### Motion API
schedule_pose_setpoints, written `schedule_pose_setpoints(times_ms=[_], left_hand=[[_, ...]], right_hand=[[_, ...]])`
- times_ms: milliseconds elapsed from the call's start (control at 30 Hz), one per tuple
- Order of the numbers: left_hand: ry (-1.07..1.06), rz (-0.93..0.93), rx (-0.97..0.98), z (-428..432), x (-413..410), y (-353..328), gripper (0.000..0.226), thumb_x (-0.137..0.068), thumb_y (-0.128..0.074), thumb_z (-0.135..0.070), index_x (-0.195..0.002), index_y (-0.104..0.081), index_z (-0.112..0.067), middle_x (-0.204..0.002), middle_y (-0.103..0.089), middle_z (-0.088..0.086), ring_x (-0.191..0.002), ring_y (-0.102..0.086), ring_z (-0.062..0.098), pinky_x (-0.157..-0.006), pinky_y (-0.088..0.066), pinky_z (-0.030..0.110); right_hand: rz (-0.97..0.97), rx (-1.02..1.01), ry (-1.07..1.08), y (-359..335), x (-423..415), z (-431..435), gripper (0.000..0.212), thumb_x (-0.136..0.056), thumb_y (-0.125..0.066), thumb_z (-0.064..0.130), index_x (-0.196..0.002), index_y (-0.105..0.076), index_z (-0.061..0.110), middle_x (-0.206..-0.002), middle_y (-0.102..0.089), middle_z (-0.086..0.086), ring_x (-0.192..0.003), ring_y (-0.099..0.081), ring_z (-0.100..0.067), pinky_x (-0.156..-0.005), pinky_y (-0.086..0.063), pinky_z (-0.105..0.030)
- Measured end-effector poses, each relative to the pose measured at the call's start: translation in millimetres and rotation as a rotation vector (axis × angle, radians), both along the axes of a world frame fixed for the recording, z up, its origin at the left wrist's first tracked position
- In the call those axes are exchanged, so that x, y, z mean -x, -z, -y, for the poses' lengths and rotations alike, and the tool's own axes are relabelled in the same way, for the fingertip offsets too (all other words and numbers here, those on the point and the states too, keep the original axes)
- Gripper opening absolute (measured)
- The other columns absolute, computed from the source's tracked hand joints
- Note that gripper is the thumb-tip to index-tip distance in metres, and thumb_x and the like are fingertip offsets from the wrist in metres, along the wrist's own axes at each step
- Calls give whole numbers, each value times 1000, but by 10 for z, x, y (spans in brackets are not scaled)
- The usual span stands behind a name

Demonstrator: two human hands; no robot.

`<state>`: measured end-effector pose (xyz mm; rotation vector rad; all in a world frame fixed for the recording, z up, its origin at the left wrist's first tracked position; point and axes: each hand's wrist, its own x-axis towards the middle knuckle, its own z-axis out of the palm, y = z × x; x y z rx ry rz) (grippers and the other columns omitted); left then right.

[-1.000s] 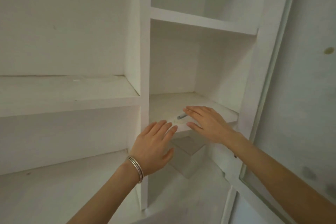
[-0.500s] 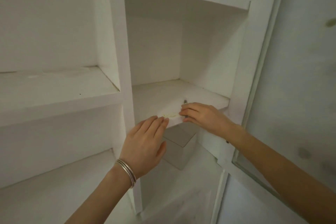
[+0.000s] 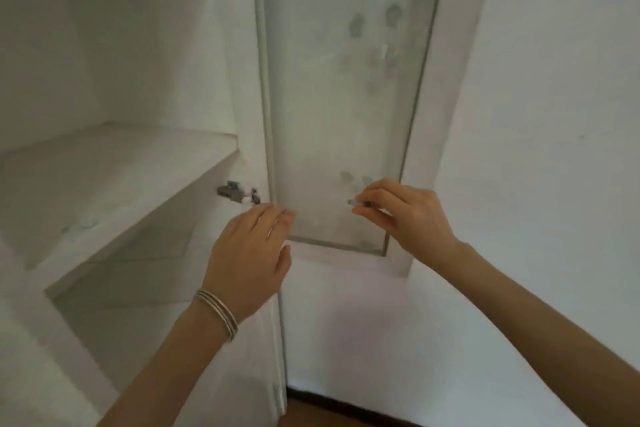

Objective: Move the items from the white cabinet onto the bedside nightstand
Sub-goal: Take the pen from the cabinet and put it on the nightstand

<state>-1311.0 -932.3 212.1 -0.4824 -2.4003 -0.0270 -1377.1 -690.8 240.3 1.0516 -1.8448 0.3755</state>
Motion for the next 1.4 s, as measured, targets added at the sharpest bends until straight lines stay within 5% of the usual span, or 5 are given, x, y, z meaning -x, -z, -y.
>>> schedule_pose_setpoints(times_ms=[367,500,867,1133,1400], left_hand=[[776,60,85,-2822,-401,250,42,-83,-45,-24,-116,-64,-7,-111,-65,7,-105,-60,27,-86,-47,38],[1067,66,94,-3893,-1147,311,46,-68,-78,-16,-111,-67,-4,-106,-68,11,-98,-65,30,-81,-52,43],[1692,33,143,-6210,-4481,554,48,-82,-40,-34,-115,-66,-10,-110,-66,5,-104,-60,22,-93,-39,36],[2048,15,200,-7137,-6650,620,46,-86,-41,-40,-116,-65,-15,-108,-65,1,-106,-58,22,-94,-35,38],[2262,22,289,-8053,-7919,947,46,-85,-42,-42,-114,-66,-16,-107,-66,0,-107,-58,23,-93,-33,36]], right_hand=[[558,226,822,600,-2412,-2617,15,-75,-74,-2,-77,-64,9,-86,-61,4,-68,-57,-2,-66,-46,-8],[575,368,1061,669,-3750,-3202,16,-74,-76,4,-87,-69,10,-87,-56,11,-76,-52,3,-73,-37,1],[399,787,1630,798,-8004,-4001,16,-72,-76,-3,-79,-69,9,-82,-66,4,-78,-62,-3,-71,-47,-8],[191,794,1967,764,-10064,-3890,21,-72,-76,-1,-77,-66,17,-79,-65,5,-75,-60,-6,-69,-49,-19],[212,245,2324,1157,-11188,-4277,8,-83,-66,19,-76,-66,14,-83,-66,6,-72,-58,-11,-72,-41,-30]])
